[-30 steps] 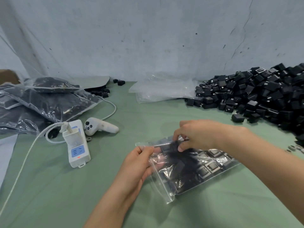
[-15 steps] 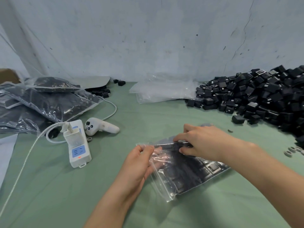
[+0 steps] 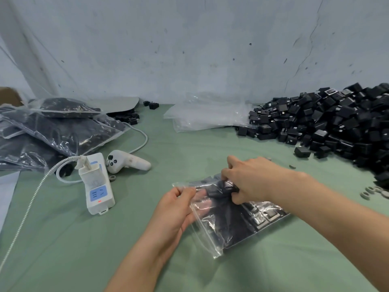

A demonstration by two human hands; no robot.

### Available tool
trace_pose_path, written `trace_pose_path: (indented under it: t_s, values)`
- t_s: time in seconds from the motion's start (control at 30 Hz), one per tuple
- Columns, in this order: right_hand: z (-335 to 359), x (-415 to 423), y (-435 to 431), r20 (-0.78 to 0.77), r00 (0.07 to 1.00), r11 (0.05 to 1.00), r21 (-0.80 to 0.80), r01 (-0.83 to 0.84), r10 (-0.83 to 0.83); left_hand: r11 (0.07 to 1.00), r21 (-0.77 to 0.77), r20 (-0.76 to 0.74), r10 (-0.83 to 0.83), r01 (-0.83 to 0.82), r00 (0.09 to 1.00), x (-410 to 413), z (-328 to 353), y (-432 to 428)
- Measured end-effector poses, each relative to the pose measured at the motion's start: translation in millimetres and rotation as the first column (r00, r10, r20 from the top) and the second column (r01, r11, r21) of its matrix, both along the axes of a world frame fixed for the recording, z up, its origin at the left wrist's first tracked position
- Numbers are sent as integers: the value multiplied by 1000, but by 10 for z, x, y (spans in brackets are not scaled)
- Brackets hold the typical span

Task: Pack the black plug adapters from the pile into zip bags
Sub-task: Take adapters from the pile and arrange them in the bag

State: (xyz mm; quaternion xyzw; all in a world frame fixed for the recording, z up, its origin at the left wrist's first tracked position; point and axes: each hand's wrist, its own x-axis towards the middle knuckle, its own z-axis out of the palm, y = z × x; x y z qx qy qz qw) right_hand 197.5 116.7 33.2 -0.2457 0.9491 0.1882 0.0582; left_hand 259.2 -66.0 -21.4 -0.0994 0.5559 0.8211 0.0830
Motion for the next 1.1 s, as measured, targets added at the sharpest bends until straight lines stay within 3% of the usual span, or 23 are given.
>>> trace_pose_path:
  t_s: [0.13, 0.27, 0.43, 0.57, 0.73, 0.8, 0.87, 0.93, 1.0, 1.03, 1.07, 1.1]
  values:
    - [157, -50, -68, 28, 1000, 997, 73, -1, -1, 999, 48, -28, -4, 5, 1000, 5, 16, 28]
    - [141, 18, -47, -5, 1000, 999, 41, -7, 7, 998, 67, -2, 13, -13, 1000, -1, 11, 47]
    - [12, 92, 194, -21, 998, 973, -226, 46, -52, 990, 138, 28, 0, -4, 1000, -4, 8, 72]
    - [-182, 207, 429, -60, 979, 845, -517, 139, -197, 968, 248, 37, -33, 23, 999, -17, 3, 89]
    - [-420, 366, 532, -184, 925, 740, -659, 134, -332, 917, 392, 78, -111, 72, 991, 1, 35, 97]
    - [-471, 402, 498, -156, 914, 580, -808, 101, -375, 910, 407, 82, -117, 74, 990, -25, 39, 96]
    - [-448, 407, 455, -61, 916, 270, -961, 53, -396, 913, 403, 85, -101, 58, 991, -49, 31, 45]
    - [-373, 403, 404, 158, 926, -112, -986, 127, -342, 950, 313, 104, -28, -6, 994, -58, 32, -36]
    - [-271, 405, 334, 446, 888, -503, -797, 334, -117, 988, 108, 82, 99, -107, 992, -44, 49, -101]
    - [-236, 395, 292, 534, 845, -643, -639, 423, 25, 980, -64, 32, 189, -187, 981, -42, 31, -149]
    - [-209, 388, 250, 585, 794, -737, -462, 494, 165, 916, -279, -63, 284, -290, 957, -44, 10, -207]
    - [-182, 387, 201, 604, 742, -787, -289, 545, 292, 788, -466, -195, 354, -404, 915, -42, 6, -259]
